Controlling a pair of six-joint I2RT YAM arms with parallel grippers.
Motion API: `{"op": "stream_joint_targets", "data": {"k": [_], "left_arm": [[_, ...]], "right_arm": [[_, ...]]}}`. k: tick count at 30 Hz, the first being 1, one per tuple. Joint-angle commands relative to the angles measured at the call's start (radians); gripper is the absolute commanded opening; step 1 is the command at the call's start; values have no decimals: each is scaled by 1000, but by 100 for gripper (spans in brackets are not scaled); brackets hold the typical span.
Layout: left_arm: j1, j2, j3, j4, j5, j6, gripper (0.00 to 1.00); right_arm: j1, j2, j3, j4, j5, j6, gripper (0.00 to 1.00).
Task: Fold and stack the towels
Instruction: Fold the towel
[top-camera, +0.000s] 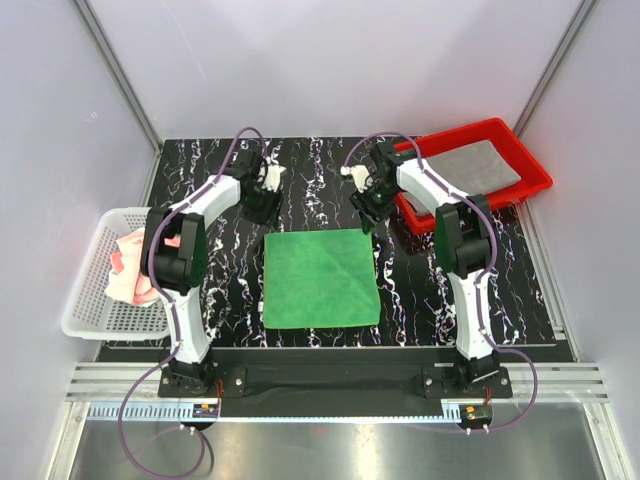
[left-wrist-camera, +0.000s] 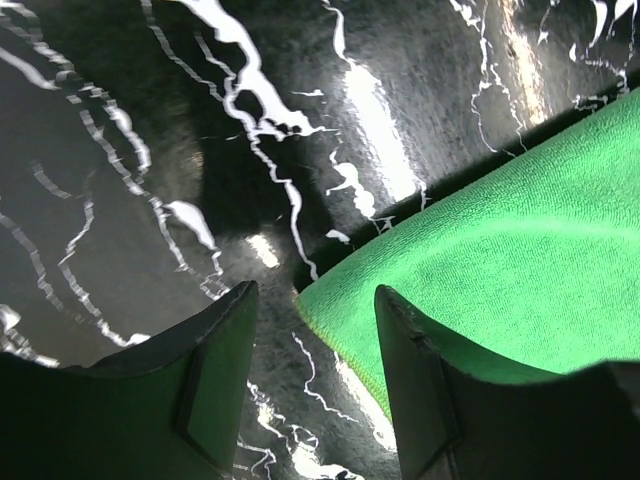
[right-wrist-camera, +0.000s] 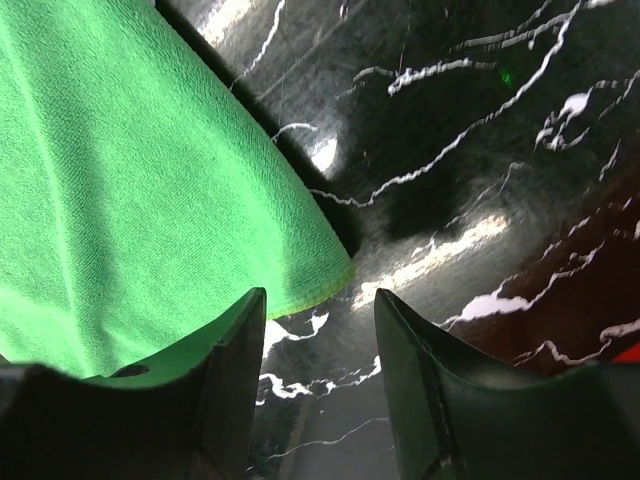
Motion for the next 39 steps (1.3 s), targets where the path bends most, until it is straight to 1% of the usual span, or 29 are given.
{"op": "stream_joint_targets", "data": {"k": [1, 5, 11, 14, 15, 16, 17, 19, 28, 33, 35, 36, 37, 39], "left_arm": [[5, 29, 49, 30, 76, 48, 54], [13, 60, 57, 21, 108, 59, 53], [25, 79, 55, 2, 113, 83, 51], [37, 85, 60, 1, 102, 85, 48], [37, 82, 57, 1, 102, 86, 47], [40, 82, 57, 2, 99, 89, 46], [42, 79, 57, 1, 100, 91, 42], [40, 76, 60, -1, 103, 96, 40], [42, 68, 57, -36, 110, 117, 44], [43, 71, 45, -42, 97, 123, 42], [45, 77, 46, -44, 94, 126, 37], [47, 80, 48, -45, 97, 129, 33], [50, 85, 54, -50, 105, 129, 21], [57, 109, 81, -61, 137, 132, 10]], "right_arm": [[-14, 20, 57, -25, -66, -71, 54], [-16, 58, 80, -42, -95, -90, 53], [-16, 82, 84, -45, -121, -99, 51], [-16, 95, 93, -35, -107, -99, 46], [-17, 97, 100, -32, -109, -98, 42], [-19, 98, 100, -30, -113, -99, 41], [-19, 97, 97, -28, -116, -101, 39], [-19, 95, 84, -21, -123, -111, 35], [-21, 94, 83, -25, -121, -121, 34], [-21, 95, 87, -24, -119, -128, 34], [-22, 98, 87, -18, -119, -130, 34], [-22, 103, 87, -18, -126, -142, 31], [-24, 105, 86, -13, -126, -147, 26], [-33, 117, 90, -10, -132, -156, 10]]}}
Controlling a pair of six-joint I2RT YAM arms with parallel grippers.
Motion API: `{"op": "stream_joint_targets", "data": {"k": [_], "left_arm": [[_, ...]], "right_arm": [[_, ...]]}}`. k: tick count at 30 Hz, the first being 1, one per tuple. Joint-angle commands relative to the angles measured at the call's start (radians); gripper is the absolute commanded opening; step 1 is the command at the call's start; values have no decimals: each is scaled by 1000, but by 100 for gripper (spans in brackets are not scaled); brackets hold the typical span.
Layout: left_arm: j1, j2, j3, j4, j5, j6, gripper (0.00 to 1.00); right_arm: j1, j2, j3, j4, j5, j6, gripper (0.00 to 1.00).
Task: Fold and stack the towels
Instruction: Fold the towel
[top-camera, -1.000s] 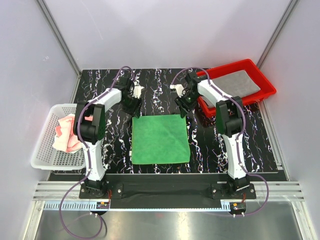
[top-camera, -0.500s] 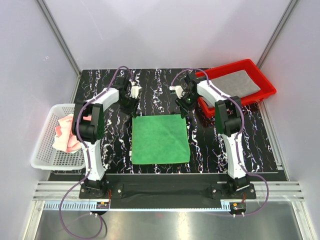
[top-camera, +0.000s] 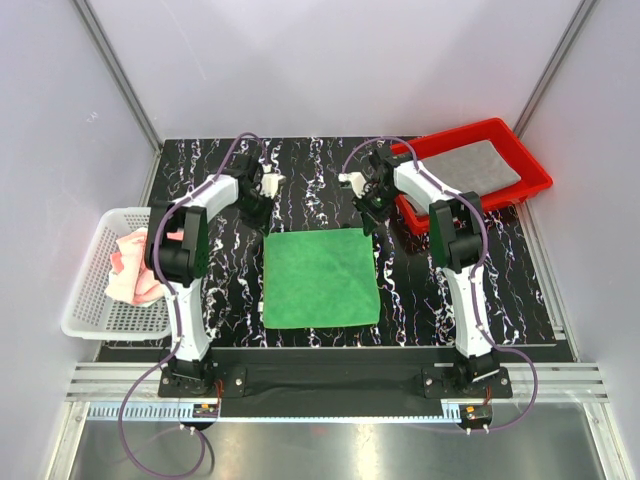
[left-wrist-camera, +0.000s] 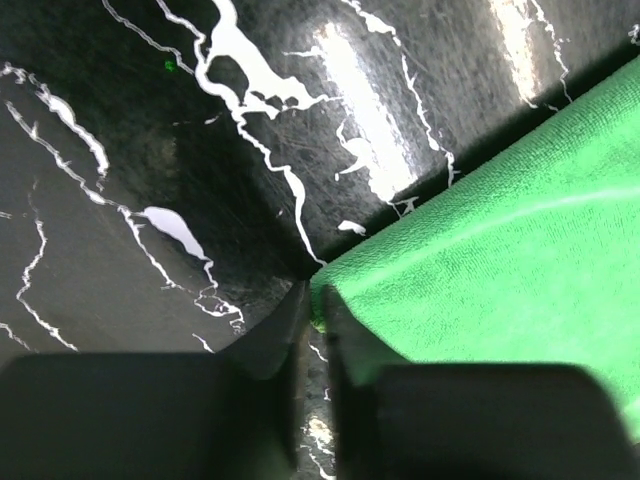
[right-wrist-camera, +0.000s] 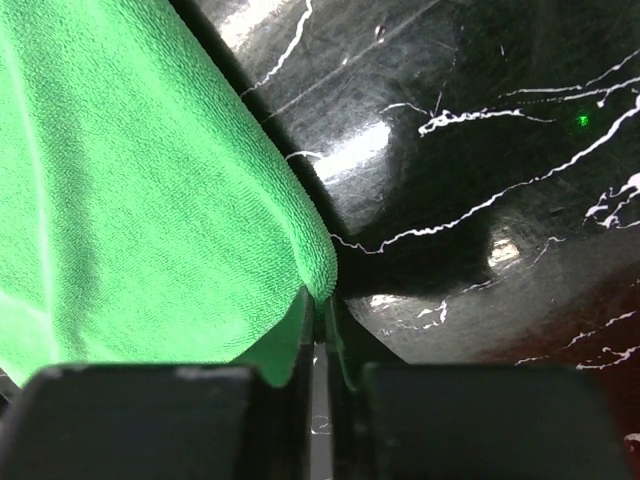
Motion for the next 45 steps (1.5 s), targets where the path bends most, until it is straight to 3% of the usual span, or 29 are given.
{"op": "stream_joint_targets", "data": {"k": [1, 3, 15, 24, 33, 36, 45], "left_arm": [[18, 38, 73, -31, 54, 23, 1], [26, 58, 101, -51, 82, 24, 0], [32, 2, 145, -77, 16, -6, 0], [20, -224, 258, -101, -88, -7, 0], [-38, -500, 210, -91, -179, 16, 0], [-72, -565, 190, -92, -189, 23, 0], [-201, -807, 61, -189, -200, -13, 0]], "right_arm": [[-20, 20, 38, 20, -32, -32, 6], [-26, 25, 36, 27, -39, -40, 0], [-29, -45, 59, 40, -24, -32, 0], [-29, -271, 121, 50, 57, 6, 0], [-28, -477, 151, 49, 102, 28, 0], [-25, -567, 98, 50, 89, 43, 0], [82, -961, -284, 70, 135, 115, 0]]}}
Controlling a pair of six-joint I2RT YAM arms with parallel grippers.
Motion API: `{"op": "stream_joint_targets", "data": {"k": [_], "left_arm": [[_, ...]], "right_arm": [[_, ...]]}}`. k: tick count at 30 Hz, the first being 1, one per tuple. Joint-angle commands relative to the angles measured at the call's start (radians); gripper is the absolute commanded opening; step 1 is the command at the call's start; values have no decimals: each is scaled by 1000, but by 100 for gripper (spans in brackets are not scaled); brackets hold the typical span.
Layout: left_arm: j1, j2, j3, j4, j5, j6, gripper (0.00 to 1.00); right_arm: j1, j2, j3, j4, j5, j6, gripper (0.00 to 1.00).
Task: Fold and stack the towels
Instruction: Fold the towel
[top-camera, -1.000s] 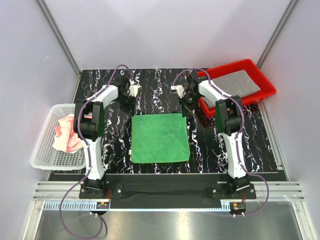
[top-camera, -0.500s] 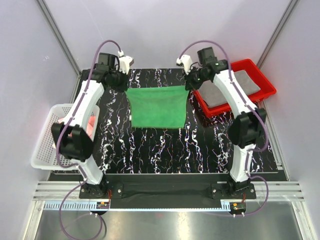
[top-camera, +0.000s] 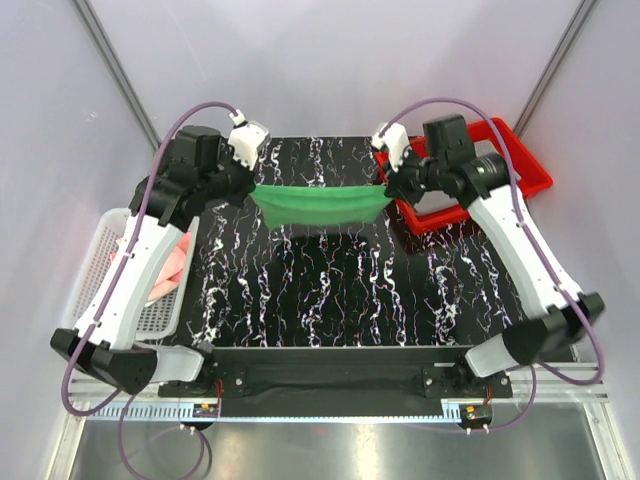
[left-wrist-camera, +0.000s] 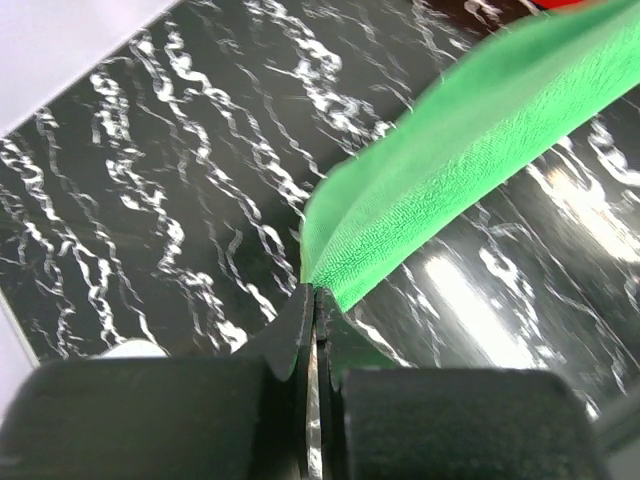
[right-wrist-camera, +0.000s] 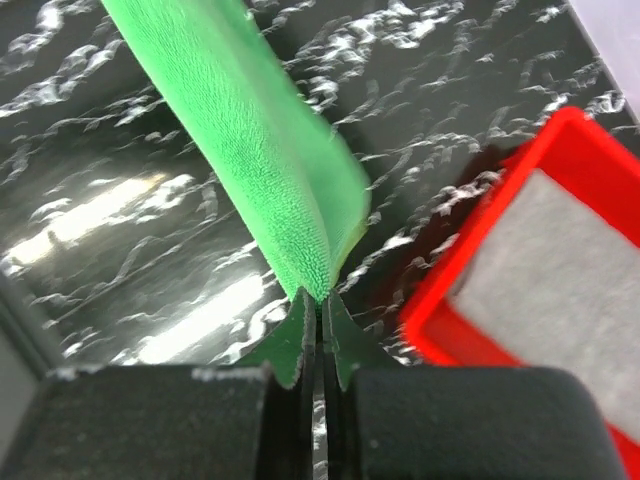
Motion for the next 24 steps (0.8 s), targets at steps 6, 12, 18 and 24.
{"op": "stream_joint_targets", "data": {"k": [6, 12, 18, 24], "left_arm": [[-57, -115, -130, -67, 44, -62, 0], [-10, 73, -241, 37, 42, -56, 0], [96, 285, -175, 185, 61, -20, 0], [159, 595, 36, 213, 92, -4, 0]], "right_arm": [[57, -307, -281, 100, 3, 101, 0], [56, -109, -364, 273, -40, 81, 0], [11, 223, -296, 493, 5, 47, 0], [-50, 541, -17, 482, -4, 20, 0]]}}
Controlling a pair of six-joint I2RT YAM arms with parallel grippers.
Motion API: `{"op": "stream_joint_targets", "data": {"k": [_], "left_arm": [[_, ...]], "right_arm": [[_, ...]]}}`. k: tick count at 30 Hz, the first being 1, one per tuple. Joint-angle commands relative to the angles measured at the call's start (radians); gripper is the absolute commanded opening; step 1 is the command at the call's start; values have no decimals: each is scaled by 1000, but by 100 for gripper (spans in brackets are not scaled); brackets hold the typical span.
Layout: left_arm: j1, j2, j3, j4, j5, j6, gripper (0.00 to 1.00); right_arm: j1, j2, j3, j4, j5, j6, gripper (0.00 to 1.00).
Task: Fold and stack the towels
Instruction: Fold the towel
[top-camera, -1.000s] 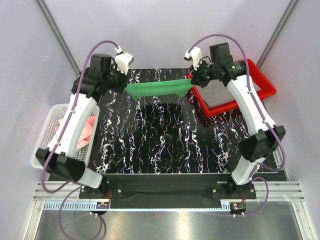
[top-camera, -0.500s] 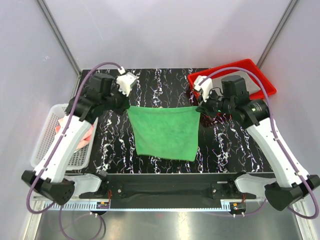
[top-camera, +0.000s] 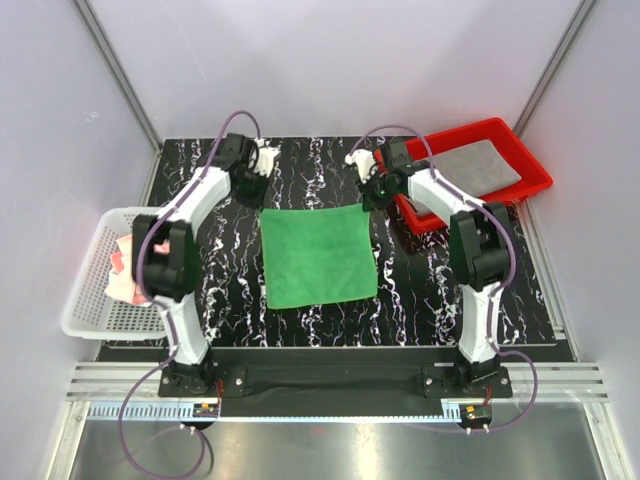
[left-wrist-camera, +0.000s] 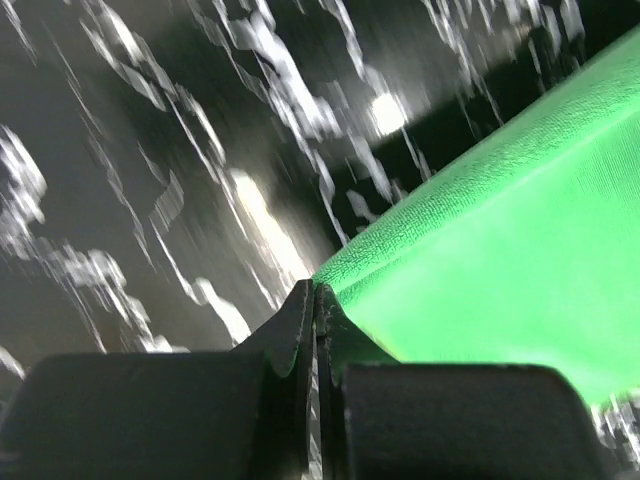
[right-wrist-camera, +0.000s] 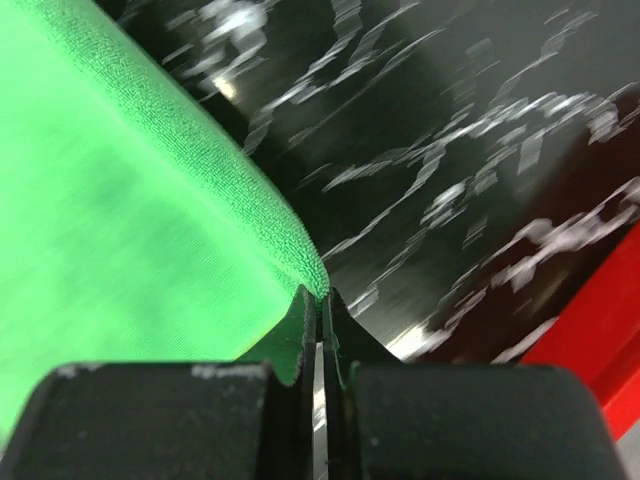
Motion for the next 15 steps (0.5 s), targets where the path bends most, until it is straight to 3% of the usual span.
{"op": "stream_joint_targets", "data": {"k": [1, 6, 15], "left_arm": [[28, 120, 174, 72, 35, 34, 0], [49, 273, 315, 53, 32, 52, 0], [52, 207, 184, 156, -54, 86, 0]], "right_arm": [[-29, 83, 177, 72, 4, -52, 0], [-48, 177, 247, 115, 15, -92, 0], [-57, 139, 165, 209, 24, -133, 0]]}}
